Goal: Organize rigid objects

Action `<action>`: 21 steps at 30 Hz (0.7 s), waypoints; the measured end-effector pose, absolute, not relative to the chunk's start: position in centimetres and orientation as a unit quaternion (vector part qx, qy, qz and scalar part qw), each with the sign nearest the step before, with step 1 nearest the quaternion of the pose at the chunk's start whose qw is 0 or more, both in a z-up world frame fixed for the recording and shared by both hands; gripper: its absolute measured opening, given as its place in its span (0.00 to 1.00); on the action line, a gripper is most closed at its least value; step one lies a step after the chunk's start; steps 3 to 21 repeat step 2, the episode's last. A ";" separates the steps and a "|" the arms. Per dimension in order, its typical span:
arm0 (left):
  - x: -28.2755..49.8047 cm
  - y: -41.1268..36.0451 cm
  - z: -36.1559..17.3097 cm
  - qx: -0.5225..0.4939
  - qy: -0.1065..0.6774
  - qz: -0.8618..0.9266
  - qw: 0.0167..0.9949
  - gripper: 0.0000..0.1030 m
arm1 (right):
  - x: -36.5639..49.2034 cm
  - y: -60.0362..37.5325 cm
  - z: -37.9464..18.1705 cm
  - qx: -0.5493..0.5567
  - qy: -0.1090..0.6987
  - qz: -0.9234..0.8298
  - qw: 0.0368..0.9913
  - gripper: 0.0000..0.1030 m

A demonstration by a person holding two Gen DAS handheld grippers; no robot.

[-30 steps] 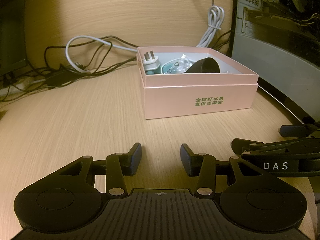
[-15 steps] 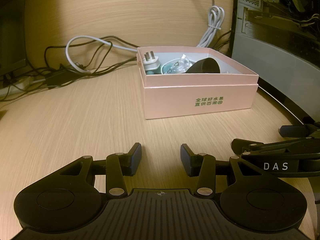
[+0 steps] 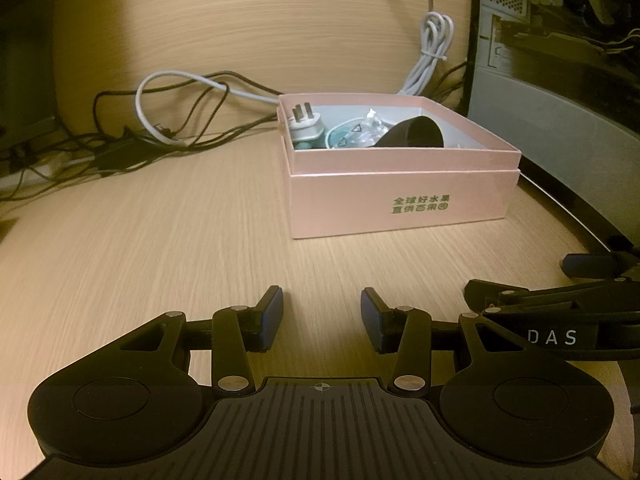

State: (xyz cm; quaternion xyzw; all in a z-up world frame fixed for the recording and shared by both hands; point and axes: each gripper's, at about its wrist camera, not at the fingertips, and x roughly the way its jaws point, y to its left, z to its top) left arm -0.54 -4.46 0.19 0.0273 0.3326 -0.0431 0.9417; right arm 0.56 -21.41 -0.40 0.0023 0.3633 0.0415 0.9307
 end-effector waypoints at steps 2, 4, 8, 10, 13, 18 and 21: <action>-0.5 -4.4 0.2 0.027 0.333 -0.043 0.942 0.46 | 0.6 -21.4 -0.4 0.002 0.363 0.042 0.931 1.00; -0.5 -4.4 0.2 0.027 0.333 -0.043 0.942 0.46 | 0.6 -21.4 -0.4 0.002 0.363 0.042 0.931 1.00; -0.5 -4.4 0.2 0.027 0.333 -0.043 0.942 0.46 | 0.6 -21.4 -0.4 0.002 0.363 0.042 0.931 1.00; -0.5 -4.4 0.2 0.027 0.333 -0.043 0.942 0.46 | 0.6 -21.4 -0.4 0.002 0.363 0.042 0.931 1.00; -0.5 -4.4 0.2 0.027 0.333 -0.043 0.942 0.46 | 0.6 -21.4 -0.4 0.002 0.363 0.042 0.931 1.00; -0.5 -4.4 0.2 0.027 0.333 -0.043 0.942 0.46 | 0.6 -21.4 -0.4 0.002 0.363 0.042 0.931 1.00; -0.5 -4.4 0.2 0.027 0.333 -0.043 0.942 0.46 | 0.6 -21.4 -0.4 0.002 0.363 0.042 0.931 1.00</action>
